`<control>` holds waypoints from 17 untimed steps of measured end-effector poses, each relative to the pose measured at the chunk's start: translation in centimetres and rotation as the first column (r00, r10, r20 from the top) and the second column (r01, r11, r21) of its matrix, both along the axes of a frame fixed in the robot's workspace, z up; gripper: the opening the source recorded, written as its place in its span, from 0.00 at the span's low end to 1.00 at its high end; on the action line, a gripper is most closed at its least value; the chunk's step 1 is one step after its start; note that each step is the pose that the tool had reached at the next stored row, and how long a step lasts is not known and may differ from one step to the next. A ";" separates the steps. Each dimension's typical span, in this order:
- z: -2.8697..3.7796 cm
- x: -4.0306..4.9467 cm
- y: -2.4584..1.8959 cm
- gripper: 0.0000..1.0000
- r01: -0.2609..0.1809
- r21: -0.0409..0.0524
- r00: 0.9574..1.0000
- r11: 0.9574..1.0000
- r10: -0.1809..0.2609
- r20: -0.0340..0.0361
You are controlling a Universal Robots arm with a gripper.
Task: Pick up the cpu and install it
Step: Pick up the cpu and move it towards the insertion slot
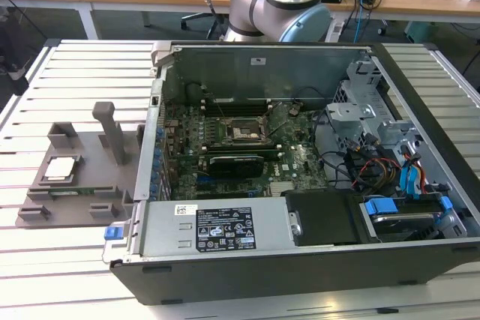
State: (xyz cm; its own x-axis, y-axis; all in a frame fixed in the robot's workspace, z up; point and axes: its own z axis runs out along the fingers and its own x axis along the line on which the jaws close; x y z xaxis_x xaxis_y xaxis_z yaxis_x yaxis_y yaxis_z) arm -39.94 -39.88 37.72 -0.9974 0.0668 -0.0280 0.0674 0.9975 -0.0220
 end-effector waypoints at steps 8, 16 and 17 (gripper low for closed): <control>-0.42 0.00 0.00 0.72 0.000 0.000 1.000 1.000 0.000 0.000; -0.86 0.00 0.00 0.72 0.000 0.000 1.000 1.000 0.000 0.000; -0.92 0.00 0.00 0.72 0.000 0.000 1.000 1.000 0.000 0.000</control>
